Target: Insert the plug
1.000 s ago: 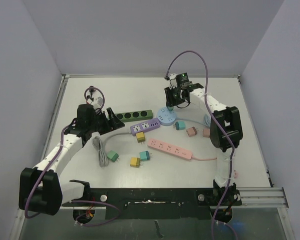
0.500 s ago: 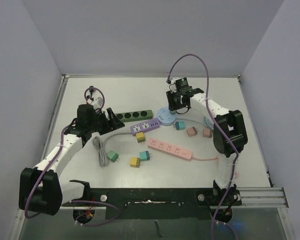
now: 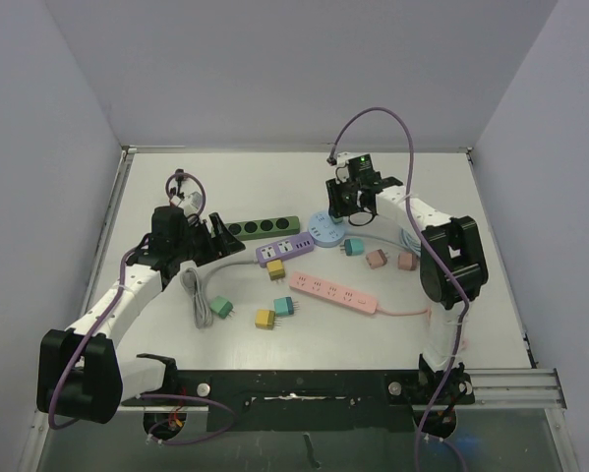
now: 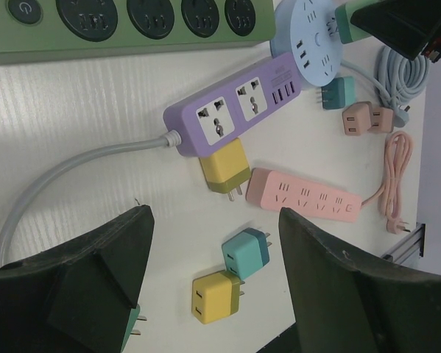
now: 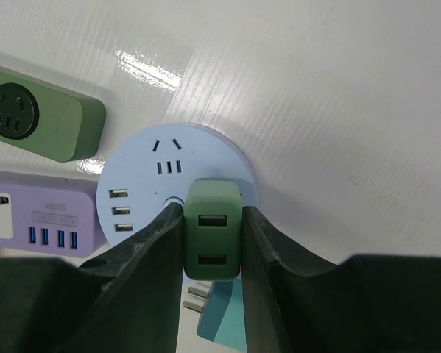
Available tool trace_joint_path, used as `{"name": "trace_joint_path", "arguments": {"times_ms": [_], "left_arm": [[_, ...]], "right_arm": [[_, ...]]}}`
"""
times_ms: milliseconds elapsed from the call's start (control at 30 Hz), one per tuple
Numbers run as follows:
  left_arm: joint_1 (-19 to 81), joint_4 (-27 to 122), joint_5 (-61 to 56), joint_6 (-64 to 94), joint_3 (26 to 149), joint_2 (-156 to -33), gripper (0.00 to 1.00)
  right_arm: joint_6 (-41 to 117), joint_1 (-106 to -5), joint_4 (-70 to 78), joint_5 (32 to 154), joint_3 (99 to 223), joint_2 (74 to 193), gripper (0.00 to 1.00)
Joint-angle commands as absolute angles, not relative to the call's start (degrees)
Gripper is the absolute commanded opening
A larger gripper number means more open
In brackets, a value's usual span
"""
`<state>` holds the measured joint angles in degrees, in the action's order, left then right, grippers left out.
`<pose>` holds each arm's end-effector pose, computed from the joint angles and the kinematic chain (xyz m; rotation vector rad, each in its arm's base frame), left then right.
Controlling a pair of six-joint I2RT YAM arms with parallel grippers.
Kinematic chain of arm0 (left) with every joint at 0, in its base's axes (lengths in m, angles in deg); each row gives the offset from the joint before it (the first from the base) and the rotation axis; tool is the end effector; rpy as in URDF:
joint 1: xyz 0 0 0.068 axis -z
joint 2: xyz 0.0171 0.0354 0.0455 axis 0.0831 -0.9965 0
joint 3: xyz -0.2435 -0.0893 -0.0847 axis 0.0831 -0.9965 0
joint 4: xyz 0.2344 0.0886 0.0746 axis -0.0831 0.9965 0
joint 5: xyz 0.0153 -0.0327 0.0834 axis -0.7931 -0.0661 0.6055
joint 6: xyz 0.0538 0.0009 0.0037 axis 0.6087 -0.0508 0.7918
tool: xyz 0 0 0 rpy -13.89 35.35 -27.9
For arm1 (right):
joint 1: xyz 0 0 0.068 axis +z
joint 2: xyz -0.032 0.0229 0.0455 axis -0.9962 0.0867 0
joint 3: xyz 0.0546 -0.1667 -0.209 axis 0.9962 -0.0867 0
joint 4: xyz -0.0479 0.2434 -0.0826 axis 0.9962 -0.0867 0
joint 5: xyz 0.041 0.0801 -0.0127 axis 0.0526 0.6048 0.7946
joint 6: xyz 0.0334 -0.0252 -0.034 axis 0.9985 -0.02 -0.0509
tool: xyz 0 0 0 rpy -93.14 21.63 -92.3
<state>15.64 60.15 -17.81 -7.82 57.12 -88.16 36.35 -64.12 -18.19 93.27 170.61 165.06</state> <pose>0.2485 -0.0622 0.2341 -0.2367 2.3133 -0.8739 0.4068 0.1607 0.2142 -0.3980 2.4358 0.3732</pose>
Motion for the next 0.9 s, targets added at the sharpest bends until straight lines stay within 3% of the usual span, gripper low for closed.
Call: {"name": "trace_joint_path", "arguments": {"times_ms": [0, 433, 867], "left_arm": [[15.4, 56.9, -18.5, -8.0, 57.5, -88.1, 0.68], [15.4, 57.0, -18.4, -8.2, 57.1, -88.1, 0.68], [15.5, 57.3, -17.6, -8.5, 57.1, -88.5, 0.67]], "right_arm": [[36.4, -63.8, -17.1, 93.9, 168.7, 163.9, 0.0], [32.2, -63.3, -18.3, 86.2, 163.4, 166.8, 0.0], [39.4, -61.7, -14.4, 83.1, 153.8, 166.3, 0.0]]}}
